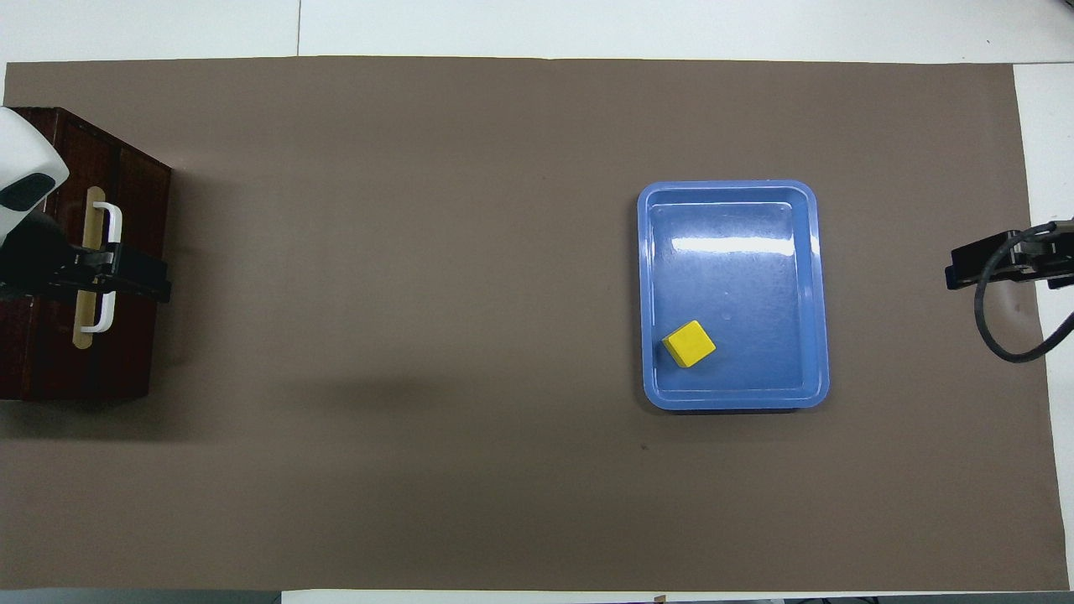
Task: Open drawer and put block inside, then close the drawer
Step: 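Move the right gripper over the yellow cube in the blue tray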
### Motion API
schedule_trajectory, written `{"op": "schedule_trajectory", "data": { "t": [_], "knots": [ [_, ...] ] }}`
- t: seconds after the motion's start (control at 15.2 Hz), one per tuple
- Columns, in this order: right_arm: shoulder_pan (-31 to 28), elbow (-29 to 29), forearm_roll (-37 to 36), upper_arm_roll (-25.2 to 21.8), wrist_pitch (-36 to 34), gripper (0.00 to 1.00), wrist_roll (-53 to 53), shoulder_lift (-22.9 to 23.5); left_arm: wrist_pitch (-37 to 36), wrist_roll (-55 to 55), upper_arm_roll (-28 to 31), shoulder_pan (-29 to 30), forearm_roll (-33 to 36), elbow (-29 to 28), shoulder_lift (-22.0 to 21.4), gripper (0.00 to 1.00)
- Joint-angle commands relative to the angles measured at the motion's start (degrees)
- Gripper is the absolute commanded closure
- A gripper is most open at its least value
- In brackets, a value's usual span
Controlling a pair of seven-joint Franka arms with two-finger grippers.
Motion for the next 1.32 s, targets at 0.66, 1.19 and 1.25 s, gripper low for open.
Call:
{"op": "schedule_trajectory", "data": {
  "t": [0.66,1.19,1.25],
  "knots": [
    [-1.1,-1.5,-0.9,0.4,1.1,0.0,-4.9,-1.5,0.3,0.2,0.1,0.0,0.4,-1.5,-1.6,0.0],
    [-0.5,-6.2,6.2,0.4,0.3,0.0,11.4,-1.8,0.3,0.2,0.1,0.0,0.4,-1.5,-1.6,0.0],
    [-0.4,-7.1,9.4,0.4,0.5,0.0,18.6,-1.2,0.3,0.2,0.1,0.0,0.4,-1.5,-1.6,0.0]
  ]
}}
